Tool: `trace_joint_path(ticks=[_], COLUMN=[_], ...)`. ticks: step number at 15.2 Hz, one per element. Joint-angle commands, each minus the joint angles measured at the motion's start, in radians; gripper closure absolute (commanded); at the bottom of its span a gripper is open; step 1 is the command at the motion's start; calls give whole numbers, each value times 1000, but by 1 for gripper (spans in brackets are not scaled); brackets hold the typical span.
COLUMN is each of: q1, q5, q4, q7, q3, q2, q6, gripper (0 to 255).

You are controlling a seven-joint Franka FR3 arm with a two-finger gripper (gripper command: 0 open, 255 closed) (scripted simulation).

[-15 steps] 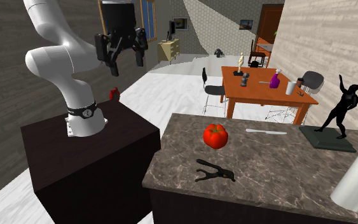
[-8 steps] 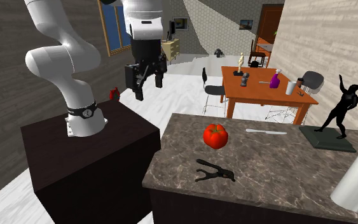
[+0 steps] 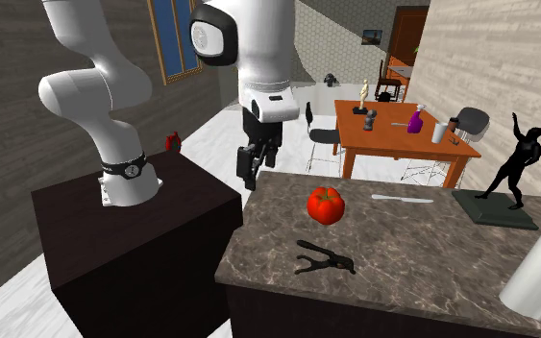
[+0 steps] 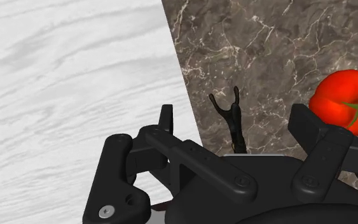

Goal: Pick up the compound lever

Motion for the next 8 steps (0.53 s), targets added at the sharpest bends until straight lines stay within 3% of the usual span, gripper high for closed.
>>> trace_joint_path(ticks=[1,8], q1=[6,54], q5=[-18,-99], q4=[37,192], q7=[5,46], q3=[8,22], q2=[78,352], q6=[35,127], gripper=[0,0])
